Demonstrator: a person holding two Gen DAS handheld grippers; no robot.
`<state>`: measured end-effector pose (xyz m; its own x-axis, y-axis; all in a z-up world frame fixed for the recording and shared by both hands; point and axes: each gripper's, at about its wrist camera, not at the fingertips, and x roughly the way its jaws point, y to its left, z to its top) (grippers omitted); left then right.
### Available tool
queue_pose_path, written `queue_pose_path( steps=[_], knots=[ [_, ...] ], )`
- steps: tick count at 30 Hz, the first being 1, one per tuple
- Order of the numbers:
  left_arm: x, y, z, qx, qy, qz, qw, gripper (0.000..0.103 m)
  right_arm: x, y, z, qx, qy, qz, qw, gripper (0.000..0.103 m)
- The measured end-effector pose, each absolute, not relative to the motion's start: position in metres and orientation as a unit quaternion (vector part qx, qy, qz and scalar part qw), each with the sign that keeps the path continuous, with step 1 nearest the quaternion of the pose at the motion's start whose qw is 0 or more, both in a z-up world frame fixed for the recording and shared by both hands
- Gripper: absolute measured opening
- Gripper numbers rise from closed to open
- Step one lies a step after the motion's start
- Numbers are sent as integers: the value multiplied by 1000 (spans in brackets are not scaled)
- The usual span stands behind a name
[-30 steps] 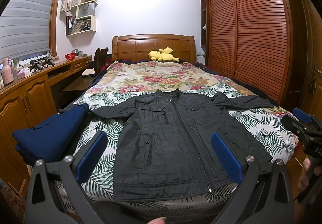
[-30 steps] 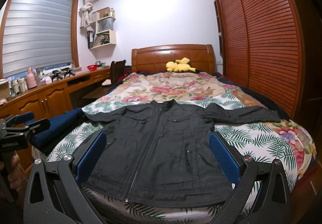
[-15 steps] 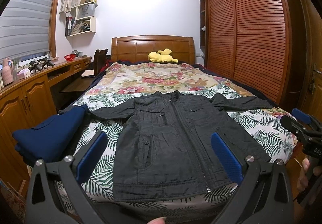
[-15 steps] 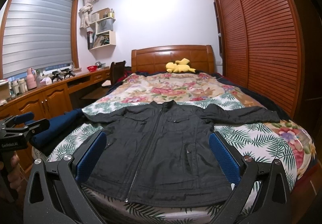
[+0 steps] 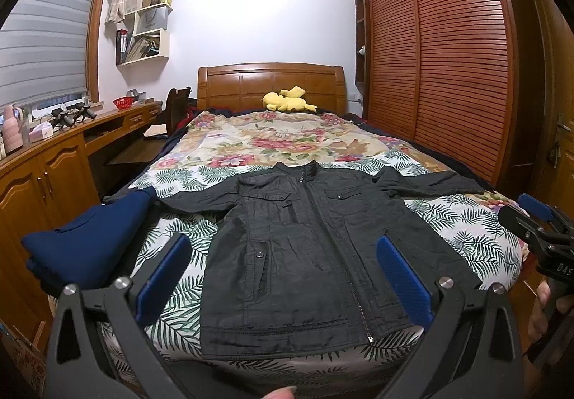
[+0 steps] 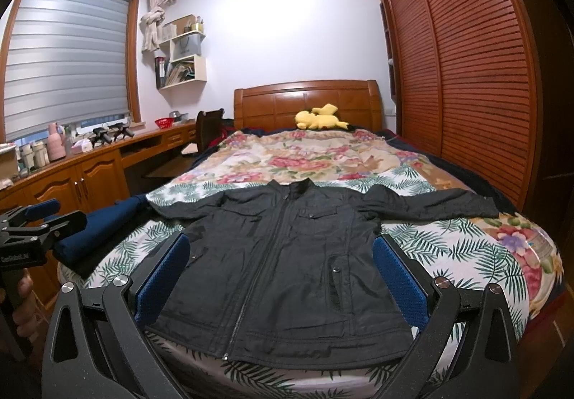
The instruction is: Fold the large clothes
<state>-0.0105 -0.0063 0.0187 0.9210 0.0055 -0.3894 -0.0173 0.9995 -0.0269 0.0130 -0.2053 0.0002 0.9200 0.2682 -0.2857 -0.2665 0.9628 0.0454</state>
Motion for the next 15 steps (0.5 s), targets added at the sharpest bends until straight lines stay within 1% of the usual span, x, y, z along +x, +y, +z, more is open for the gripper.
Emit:
queue_pose_path(
  steps=[8, 15],
  knots=[
    [-2, -2, 7, -17, 210, 13, 977, 103, 16, -209, -2, 1, 156, 136, 978, 103],
    [12, 14, -6, -25, 224, 18, 974, 103, 30, -202, -15, -2, 172, 137, 976, 103]
  ],
)
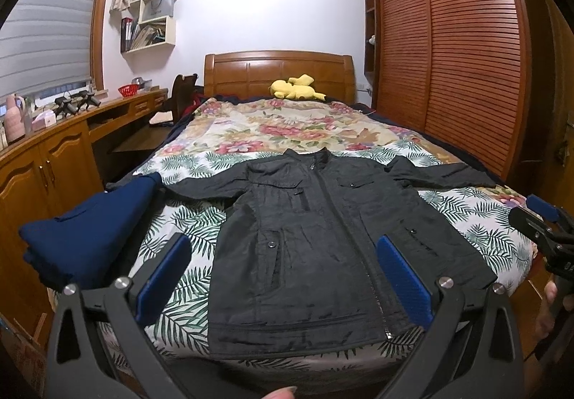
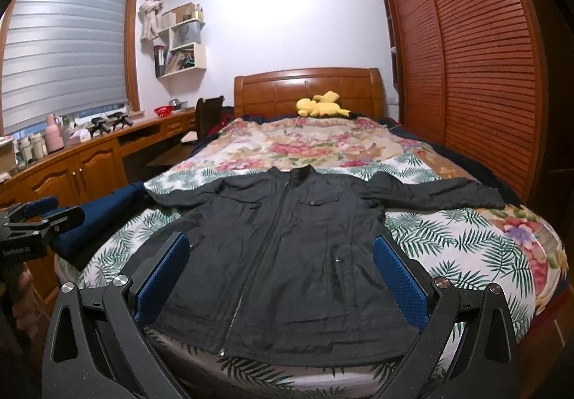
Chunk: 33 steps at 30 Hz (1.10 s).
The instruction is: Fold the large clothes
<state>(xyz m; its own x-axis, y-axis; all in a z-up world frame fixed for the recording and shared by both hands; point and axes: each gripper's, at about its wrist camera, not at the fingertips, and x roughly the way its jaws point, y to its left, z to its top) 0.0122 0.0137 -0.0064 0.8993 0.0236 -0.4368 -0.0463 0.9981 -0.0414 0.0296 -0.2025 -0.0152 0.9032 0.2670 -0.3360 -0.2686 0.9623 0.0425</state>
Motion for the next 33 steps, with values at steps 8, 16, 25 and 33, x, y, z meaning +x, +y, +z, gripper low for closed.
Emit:
queue_pose_path(
  steps=[8, 16, 25, 33],
  knots=[
    [29, 30, -20, -25, 233, 28, 972, 103, 54, -192, -27, -7, 183, 144, 973, 103],
    [51, 46, -38, -24, 245, 33, 969, 103, 88, -176, -39, -18, 184, 165, 969, 103],
    [91, 74, -64, -37, 267, 61, 961, 103, 146, -151, -64, -36, 209, 205, 955, 103],
    [127, 91, -88, -35, 290, 75, 953, 103, 197, -121, -85, -57, 230, 237, 942, 103]
  ],
)
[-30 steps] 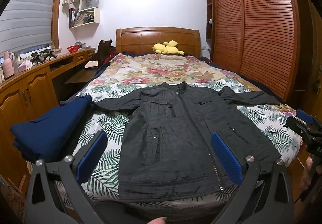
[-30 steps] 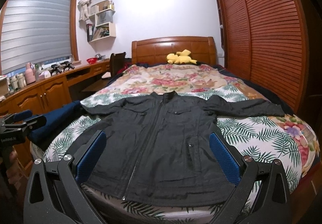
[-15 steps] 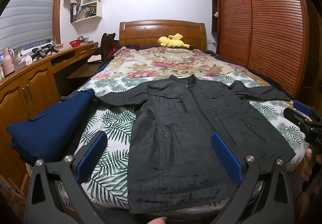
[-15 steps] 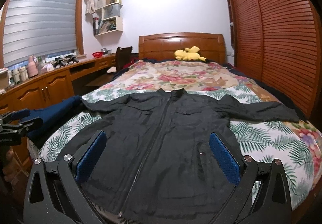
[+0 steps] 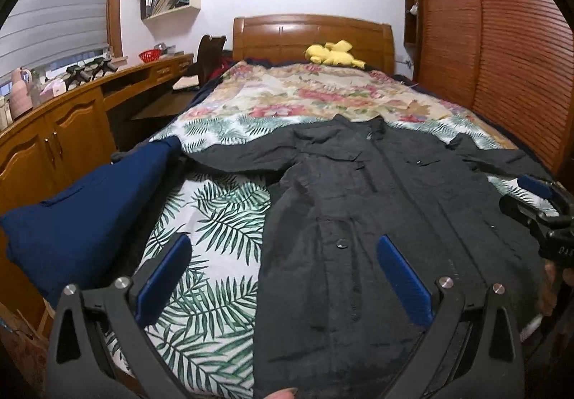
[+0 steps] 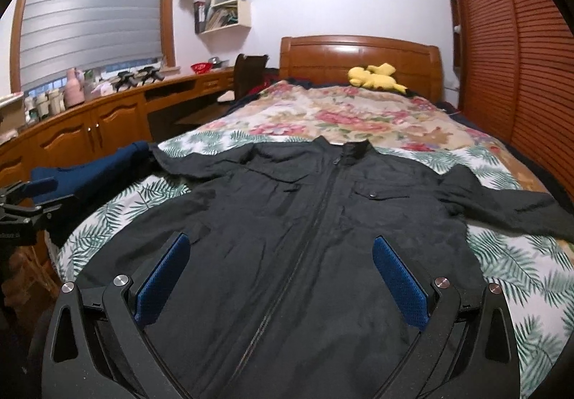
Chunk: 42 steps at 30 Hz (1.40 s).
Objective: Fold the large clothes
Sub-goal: 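Move the left gripper to the jacket sleeve cuff and grasp it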
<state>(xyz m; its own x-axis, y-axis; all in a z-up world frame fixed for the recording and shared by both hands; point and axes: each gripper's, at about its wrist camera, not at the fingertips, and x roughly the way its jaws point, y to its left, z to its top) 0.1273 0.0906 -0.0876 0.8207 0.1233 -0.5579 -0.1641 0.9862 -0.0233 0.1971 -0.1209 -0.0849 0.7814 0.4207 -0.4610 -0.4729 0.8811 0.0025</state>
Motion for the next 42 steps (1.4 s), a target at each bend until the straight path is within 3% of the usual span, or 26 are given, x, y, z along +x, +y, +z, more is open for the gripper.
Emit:
queue_pose_path(
  steps=[16, 22, 31, 36, 40, 42],
  knots=[
    [240, 161, -122, -64, 346, 74, 933, 103, 280, -86, -160, -65, 301, 264, 914, 103],
    [292, 190, -134, -103, 358, 67, 926, 102, 279, -89, -159, -59, 297, 275, 912, 103],
    [357, 245, -171, -194, 381, 105, 898, 78, 278, -85, -157, -61, 291, 274, 914, 103],
    [373, 264, -187, -234, 393, 123, 881, 51, 277, -86, -157, -59, 289, 276, 915, 103],
    [385, 267, -191, -233, 397, 132, 878, 45, 277, -86, -157, -58, 289, 276, 915, 103],
    [391, 268, -194, -237, 404, 131, 874, 25, 277, -86, -156, -58, 288, 276, 915, 103]
  ],
)
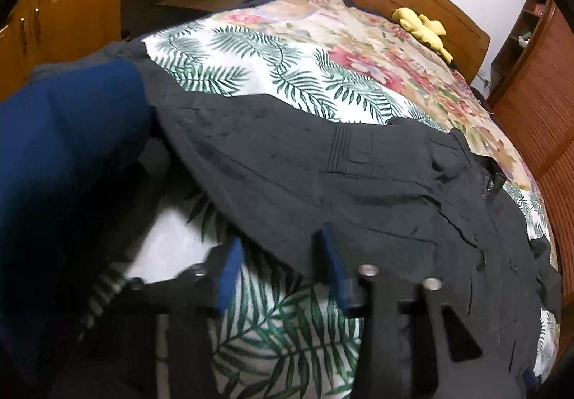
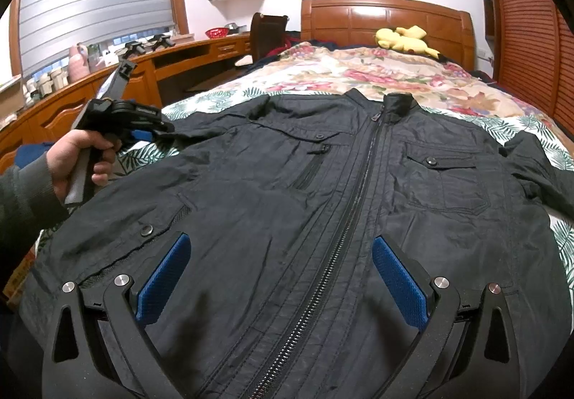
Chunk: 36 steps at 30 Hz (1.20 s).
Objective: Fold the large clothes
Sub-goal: 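Move the left gripper to the jacket sleeve cuff and grasp it, then lift the sleeve with the left gripper and fold it across the jacket front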
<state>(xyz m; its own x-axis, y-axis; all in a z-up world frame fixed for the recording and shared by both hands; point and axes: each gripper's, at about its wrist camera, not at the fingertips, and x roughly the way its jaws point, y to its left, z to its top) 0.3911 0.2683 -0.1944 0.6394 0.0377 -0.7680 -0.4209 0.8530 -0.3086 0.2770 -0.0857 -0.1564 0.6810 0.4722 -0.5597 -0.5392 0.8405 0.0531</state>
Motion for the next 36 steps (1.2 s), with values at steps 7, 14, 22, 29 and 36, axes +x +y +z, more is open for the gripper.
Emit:
queue_pose_path(
  steps=[7, 14, 22, 29, 36],
  knots=[
    [404, 241, -172, -189, 380, 130, 896, 0, 275, -88, -156, -55, 285, 279, 915, 103],
    [411, 173, -115, -116, 364, 64, 922, 0, 274, -89, -154, -53, 282, 282, 915, 103],
    [402, 121, -121, -100, 403, -25, 909, 0, 272, -91, -152, -51, 281, 285, 915, 103],
    [382, 138, -131, -98, 426, -7, 899, 0, 271, -90, -152, -52, 282, 284, 915, 103],
    [350, 156, -121, -115, 417, -5, 902, 21, 271, -88, -151, -50, 283, 284, 915, 103]
  ],
)
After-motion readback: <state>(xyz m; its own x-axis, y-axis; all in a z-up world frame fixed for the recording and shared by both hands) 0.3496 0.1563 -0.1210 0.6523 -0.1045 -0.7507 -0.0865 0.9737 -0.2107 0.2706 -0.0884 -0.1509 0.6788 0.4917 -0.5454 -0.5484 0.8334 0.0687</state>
